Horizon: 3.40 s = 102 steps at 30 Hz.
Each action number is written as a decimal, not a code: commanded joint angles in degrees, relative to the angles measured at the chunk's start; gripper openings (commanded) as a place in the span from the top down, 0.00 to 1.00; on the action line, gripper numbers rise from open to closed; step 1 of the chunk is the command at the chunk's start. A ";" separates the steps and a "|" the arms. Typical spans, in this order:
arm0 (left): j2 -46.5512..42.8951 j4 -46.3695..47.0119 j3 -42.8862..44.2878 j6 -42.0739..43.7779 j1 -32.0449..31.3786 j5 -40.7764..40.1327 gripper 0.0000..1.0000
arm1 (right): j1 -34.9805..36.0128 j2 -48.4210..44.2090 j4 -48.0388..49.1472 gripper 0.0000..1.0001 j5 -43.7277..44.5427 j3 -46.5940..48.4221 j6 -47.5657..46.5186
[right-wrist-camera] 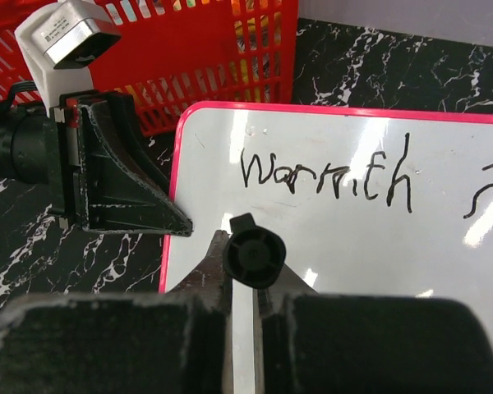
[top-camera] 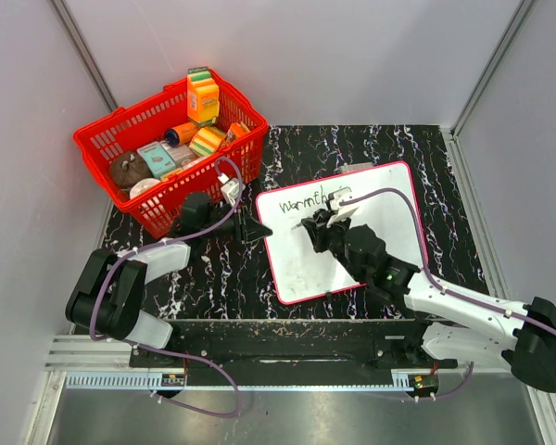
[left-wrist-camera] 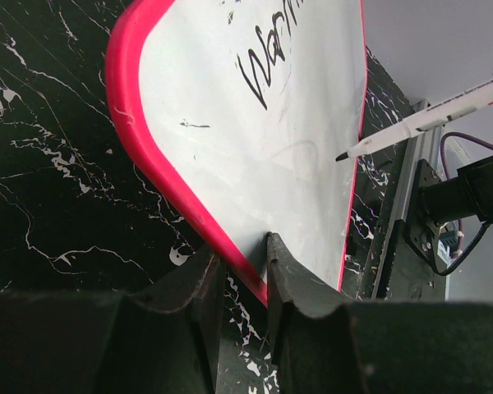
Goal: Write a sentence on the whiteboard
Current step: Write with the whiteboard marker on the whiteboard.
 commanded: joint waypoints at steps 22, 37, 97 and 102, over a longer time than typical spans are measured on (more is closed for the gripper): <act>-0.03 -0.93 0.85 6.69 -1.32 -2.70 1.00 | 5.15 4.54 9.59 1.00 15.75 0.61 -5.43; -0.03 -0.93 0.85 6.69 -1.23 -2.53 1.00 | 5.15 8.06 11.17 1.00 18.21 0.08 -5.52; -0.03 -1.63 1.02 7.13 -1.23 -2.62 1.00 | 5.77 1.20 7.21 1.00 9.51 -0.19 -1.91; -0.12 -1.63 1.02 7.22 -1.23 -2.70 1.00 | 5.68 5.50 6.42 1.00 10.74 3.06 -2.97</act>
